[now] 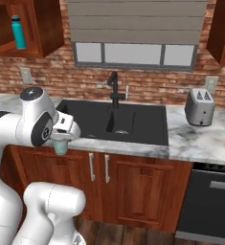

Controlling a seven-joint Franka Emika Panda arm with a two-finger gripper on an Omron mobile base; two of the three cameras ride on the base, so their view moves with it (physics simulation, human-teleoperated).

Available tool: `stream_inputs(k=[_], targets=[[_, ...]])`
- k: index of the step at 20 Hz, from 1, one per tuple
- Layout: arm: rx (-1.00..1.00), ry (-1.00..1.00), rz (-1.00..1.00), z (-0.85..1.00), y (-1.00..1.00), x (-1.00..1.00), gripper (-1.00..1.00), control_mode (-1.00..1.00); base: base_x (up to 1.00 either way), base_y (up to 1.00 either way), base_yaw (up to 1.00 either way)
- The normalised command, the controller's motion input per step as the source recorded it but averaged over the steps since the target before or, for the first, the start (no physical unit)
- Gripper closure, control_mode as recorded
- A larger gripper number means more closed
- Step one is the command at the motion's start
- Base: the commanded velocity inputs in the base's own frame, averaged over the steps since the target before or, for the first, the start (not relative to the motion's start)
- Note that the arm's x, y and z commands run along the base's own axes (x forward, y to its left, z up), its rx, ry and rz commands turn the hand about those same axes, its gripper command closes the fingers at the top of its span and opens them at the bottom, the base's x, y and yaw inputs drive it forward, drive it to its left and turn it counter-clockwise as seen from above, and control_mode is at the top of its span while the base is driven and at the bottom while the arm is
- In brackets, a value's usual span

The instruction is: Sort all alcoholic drinks to one cabinet, and non-alcoholic drinks to the other.

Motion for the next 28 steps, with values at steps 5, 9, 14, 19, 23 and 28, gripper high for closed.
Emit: stream_inputs(k=[5, 9, 14, 19, 23, 28], targets=[[0.00, 0.00, 0.00, 0.00, 0.00, 0.00, 1.00, 1.00, 0.38, 0.55, 0.00], [0.00, 0.00, 0.00, 0.00, 0.00, 0.00, 1.00, 1.00, 0.65, 0.32, 0.00], [0.00, 0.00, 0.00, 0.00, 0.00, 0.00, 1.00, 1.00, 0.69, 0.31, 0.01], [0.00, 0.00, 0.00, 0.00, 0.00, 0.00, 1.00, 1.00, 0.40, 0.41, 0.06], [0.00, 0.00, 0.00, 0.00, 0.00, 0.00, 1.00, 1.00, 0.03, 0.59, 0.08], [0.00, 0.00, 0.00, 0.00, 0.00, 0.00, 1.00, 1.00, 0.15, 0.49, 0.07]])
